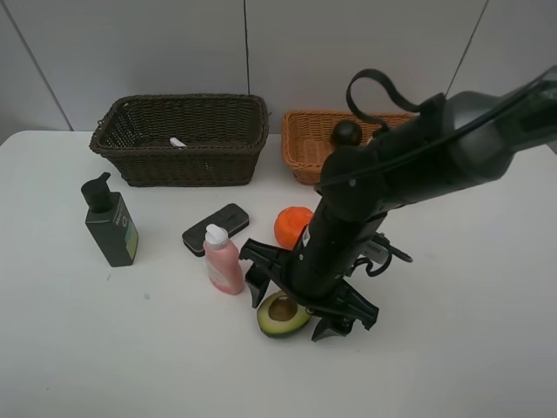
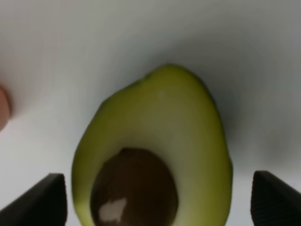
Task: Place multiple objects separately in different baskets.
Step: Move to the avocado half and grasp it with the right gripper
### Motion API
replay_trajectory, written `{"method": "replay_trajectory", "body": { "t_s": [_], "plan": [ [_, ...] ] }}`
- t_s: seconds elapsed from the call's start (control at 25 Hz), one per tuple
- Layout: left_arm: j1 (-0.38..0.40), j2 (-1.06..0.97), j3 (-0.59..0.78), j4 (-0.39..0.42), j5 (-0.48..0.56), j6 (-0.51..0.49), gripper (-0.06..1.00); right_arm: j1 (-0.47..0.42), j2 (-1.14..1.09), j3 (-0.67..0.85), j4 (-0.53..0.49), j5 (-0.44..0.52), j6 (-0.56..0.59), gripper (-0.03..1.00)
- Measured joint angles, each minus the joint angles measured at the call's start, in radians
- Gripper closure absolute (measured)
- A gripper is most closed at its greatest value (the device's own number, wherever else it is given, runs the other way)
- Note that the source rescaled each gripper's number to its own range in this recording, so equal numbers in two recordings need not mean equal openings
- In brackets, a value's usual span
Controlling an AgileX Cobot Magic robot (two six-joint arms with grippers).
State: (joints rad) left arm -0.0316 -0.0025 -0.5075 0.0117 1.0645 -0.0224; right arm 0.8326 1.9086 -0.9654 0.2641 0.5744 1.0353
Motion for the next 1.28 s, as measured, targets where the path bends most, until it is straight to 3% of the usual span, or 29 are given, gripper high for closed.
{"method": "replay_trajectory", "body": {
  "t_s": [0.48,1.04,1.2,1.28],
  "plan": [
    [0.000,0.000,0.000,0.000,0.000,0.000,-0.06,-0.001,0.085,-0.123,-0.008,0.090,-0.024,-0.01],
    [0.000,0.000,0.000,0.000,0.000,0.000,-0.06,-0.001,0.091,-0.124,-0.010,0.115,-0.027,-0.01],
    [0.000,0.000,0.000,0.000,0.000,0.000,-0.06,-0.001,0.091,-0.124,-0.010,0.115,-0.027,0.11],
    [0.000,0.000,0.000,0.000,0.000,0.000,-0.06,-0.001,0.091,-0.124,-0.010,0.115,-0.027,0.30]
  ]
}}
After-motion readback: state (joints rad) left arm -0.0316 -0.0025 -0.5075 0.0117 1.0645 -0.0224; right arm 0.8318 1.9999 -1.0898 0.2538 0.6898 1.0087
